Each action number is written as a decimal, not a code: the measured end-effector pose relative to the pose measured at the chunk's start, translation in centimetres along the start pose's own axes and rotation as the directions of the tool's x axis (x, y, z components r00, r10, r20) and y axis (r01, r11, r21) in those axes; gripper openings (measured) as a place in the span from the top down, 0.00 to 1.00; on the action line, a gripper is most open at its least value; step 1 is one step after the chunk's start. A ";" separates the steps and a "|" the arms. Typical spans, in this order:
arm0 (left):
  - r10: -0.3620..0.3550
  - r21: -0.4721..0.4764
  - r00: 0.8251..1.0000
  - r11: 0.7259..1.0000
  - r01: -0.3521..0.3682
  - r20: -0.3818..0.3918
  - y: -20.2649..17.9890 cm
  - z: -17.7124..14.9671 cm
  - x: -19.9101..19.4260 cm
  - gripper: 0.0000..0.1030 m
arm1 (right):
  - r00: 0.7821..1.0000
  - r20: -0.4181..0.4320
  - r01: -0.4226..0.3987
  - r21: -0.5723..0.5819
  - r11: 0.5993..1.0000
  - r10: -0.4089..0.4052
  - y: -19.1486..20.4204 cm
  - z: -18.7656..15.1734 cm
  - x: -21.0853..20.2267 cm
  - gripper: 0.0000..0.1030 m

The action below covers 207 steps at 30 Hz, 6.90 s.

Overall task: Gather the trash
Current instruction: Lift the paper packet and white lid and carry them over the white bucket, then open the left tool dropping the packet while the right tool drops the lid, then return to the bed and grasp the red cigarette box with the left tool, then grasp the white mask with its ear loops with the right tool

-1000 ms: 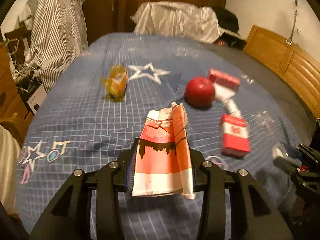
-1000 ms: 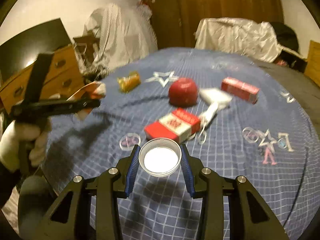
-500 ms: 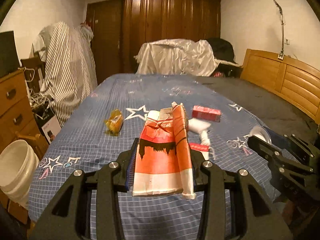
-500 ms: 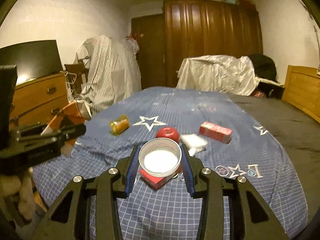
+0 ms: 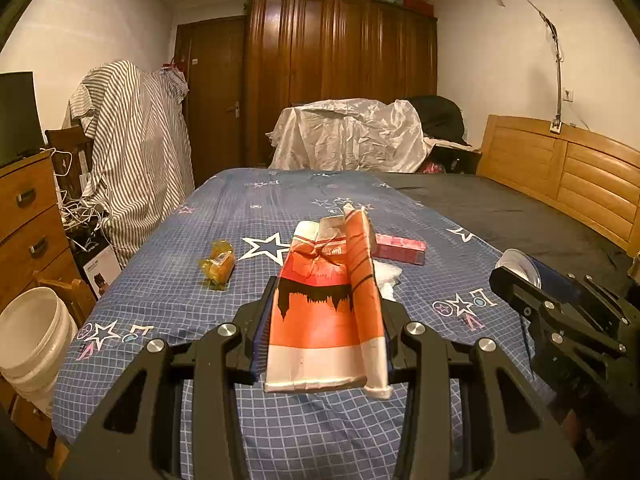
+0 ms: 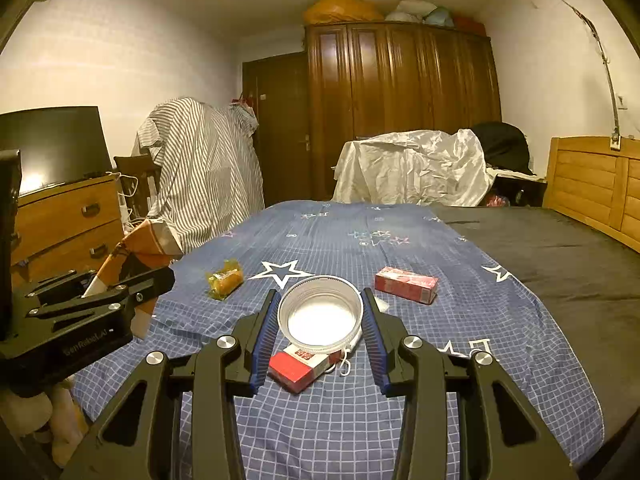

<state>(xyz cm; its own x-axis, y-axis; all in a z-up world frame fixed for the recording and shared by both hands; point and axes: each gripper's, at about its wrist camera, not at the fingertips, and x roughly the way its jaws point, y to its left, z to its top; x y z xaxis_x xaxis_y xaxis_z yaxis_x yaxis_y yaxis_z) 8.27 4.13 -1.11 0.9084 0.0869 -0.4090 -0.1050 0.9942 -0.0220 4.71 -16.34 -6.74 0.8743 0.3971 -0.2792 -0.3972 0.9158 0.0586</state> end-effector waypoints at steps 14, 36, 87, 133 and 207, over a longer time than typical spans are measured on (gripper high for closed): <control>0.056 -0.025 0.998 0.998 -0.056 -0.011 2.4 0.4 0.0 0.62 | 0.997 -0.029 -0.067 -0.027 0.997 0.066 1.9 1.4 1.4 0.60; 0.290 -0.158 0.956 0.943 -0.292 -0.037 17.0 1.8 -2.4 0.62 | 0.936 -0.088 -0.351 -0.147 0.925 0.341 19.0 8.4 10.8 0.60; 0.293 -0.321 0.819 0.814 -0.484 -0.493 50.5 -3.2 -2.1 0.61 | 0.484 -0.760 -0.786 -0.159 0.597 0.434 65.3 7.7 34.0 0.60; 0.325 -0.311 0.769 0.775 -0.550 -0.551 54.4 -5.9 -0.4 0.44 | 0.409 -0.798 -0.794 -0.073 0.603 0.442 64.3 5.4 38.1 0.42; -0.132 0.062 0.816 0.978 0.201 -0.563 4.1 -6.2 20.1 0.43 | 0.862 -0.459 -0.096 0.268 0.959 0.215 -5.0 -4.3 24.8 0.21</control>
<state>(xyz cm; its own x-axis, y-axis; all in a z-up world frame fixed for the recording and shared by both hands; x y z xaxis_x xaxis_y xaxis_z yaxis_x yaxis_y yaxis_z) 23.61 9.61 -15.10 0.5267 -0.0955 -0.8447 0.1046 0.9934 -0.0471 27.17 -11.38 -18.06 0.5402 0.5116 -0.6682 -0.3899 0.8558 0.3401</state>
